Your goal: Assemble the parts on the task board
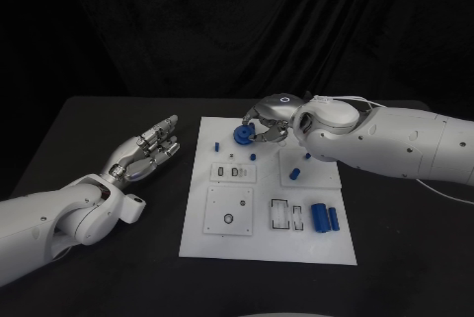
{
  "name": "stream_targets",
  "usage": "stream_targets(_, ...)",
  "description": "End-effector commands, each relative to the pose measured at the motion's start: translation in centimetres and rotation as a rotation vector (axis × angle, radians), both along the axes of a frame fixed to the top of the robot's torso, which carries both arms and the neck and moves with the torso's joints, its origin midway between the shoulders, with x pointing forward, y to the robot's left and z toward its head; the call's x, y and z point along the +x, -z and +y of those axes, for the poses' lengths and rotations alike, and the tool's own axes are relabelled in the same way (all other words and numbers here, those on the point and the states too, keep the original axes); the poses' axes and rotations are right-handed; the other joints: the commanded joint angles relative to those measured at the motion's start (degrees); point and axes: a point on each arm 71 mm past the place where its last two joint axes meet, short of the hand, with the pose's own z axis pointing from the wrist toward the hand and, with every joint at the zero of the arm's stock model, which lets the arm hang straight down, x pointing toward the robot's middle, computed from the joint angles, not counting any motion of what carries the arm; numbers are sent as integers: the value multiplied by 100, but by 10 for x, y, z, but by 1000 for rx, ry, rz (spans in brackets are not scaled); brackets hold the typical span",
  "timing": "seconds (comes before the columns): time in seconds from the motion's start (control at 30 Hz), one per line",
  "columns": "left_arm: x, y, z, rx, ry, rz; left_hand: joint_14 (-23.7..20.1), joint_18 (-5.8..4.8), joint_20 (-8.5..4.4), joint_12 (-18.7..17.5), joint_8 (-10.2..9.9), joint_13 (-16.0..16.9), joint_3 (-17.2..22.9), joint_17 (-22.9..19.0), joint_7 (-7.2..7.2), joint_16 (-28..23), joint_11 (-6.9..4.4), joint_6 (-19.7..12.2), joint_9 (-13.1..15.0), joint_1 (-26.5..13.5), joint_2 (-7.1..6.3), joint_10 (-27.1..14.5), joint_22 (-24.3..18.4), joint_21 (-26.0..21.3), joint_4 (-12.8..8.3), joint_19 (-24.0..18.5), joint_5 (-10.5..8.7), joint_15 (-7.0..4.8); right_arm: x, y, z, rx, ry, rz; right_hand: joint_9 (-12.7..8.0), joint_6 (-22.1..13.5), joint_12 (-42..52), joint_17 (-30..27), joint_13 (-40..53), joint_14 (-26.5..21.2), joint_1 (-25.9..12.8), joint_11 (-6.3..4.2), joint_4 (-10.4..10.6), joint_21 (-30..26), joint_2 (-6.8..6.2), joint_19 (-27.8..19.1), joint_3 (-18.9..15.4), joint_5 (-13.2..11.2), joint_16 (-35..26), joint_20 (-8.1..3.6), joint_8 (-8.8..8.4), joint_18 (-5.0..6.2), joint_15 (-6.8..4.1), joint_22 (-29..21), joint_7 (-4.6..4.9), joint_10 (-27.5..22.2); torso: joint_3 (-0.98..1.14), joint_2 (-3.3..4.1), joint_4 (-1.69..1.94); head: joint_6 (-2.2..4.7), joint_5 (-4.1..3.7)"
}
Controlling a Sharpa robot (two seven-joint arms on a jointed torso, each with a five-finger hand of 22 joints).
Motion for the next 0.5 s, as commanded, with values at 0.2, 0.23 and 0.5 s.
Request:
stream_targets(0.2, -2, -7, -3, -45, 40, -79, -2, 14, 37, -25, 26, 0, 24, -9, 29, -21, 45, -4, 9, -68, -11, -5, 0, 10, 4, 12, -26, 52, 0, 2, 1, -4, 7, 1, -21, -24, 15, 1509, 1509, 600, -108, -40, 61, -53, 19, 66, -3, -2, 17, 16, 21, 116, -3, 1217, -10, 607, -3, -1, 3, 0, -10)
stream_targets(0.23, -2, -7, -3, -45, 40, -79, -2, 14, 37, -25, 26, 0, 24, -9, 29, -21, 45, -4, 9, -68, -11, -5, 0, 10, 4, 12, -26, 52, 0, 2, 1, -6, 9, 3, -22, -20, 15, 1509, 1509, 600, -109, -40, 62, -61, 23, 61, -2, -2, 17, 16, 23, 118, -3, 1214, -9, 607, -2, -1, 3, -3, -10)
stream_targets(0.5, -2, -7, -3, -44, 40, -78, -2, 14, 40, -24, 24, 0, 27, -9, 39, -21, 52, -3, 8, -73, -9, -4, 0, 11, 8, 13, -42, 55, 1, 2, 0, -12, 19, 7, -25, -13, 15, 1509, 1509, 600, -109, -39, 62, -78, 26, 49, 0, -1, 17, 16, 26, 122, -2, 1208, -8, 607, -1, -2, 1, -7, -12)
